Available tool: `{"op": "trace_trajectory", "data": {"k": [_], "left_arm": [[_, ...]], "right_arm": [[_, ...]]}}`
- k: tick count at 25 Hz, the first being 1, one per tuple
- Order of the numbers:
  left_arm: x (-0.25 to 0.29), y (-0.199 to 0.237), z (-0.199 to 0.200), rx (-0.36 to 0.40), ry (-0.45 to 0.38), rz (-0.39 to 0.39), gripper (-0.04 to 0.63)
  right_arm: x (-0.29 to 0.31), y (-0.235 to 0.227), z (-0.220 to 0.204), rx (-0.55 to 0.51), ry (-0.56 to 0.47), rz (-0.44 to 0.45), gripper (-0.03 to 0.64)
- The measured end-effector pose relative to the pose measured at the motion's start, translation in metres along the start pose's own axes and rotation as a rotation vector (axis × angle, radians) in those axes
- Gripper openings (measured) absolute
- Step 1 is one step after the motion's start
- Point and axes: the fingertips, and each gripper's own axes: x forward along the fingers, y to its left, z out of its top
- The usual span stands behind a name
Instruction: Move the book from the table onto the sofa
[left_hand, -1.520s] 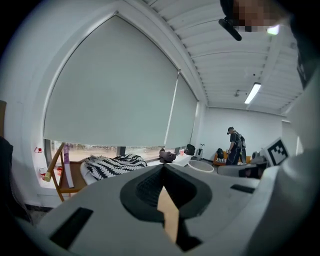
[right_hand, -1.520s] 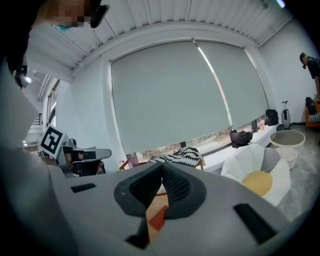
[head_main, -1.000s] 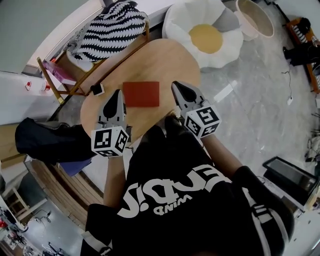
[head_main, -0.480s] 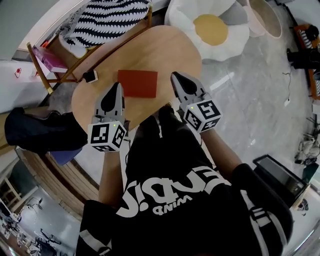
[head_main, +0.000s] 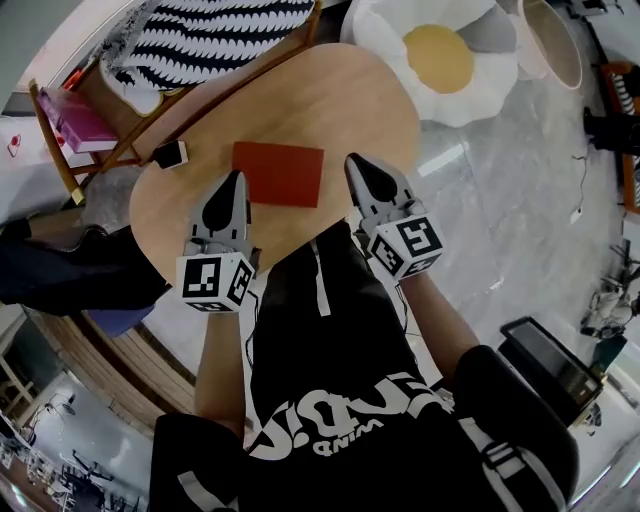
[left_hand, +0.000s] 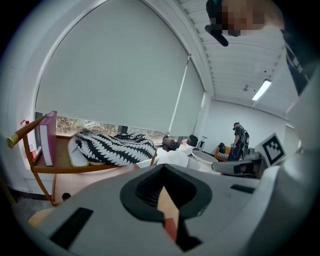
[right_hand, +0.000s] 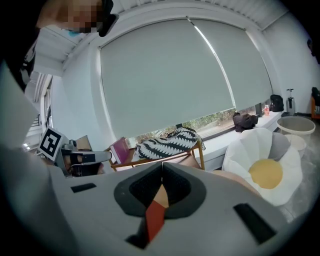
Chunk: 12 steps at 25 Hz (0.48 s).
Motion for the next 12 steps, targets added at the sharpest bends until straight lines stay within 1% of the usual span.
{"op": "trace_trajectory", "data": {"k": [6,12], "left_arm": [[0.028,0.023,-0.044,0.003,0.016,-0.002,0.008],[0.045,0.045,-0.086,-0.004,0.028,-0.007,0.008]], "right_arm": [[0.029,-0.013,-0.047,0.028,0.013,-0.025,0.002],[0.052,-0.015,-0.095,0.057,0.026,-0.034,0.002]]}}
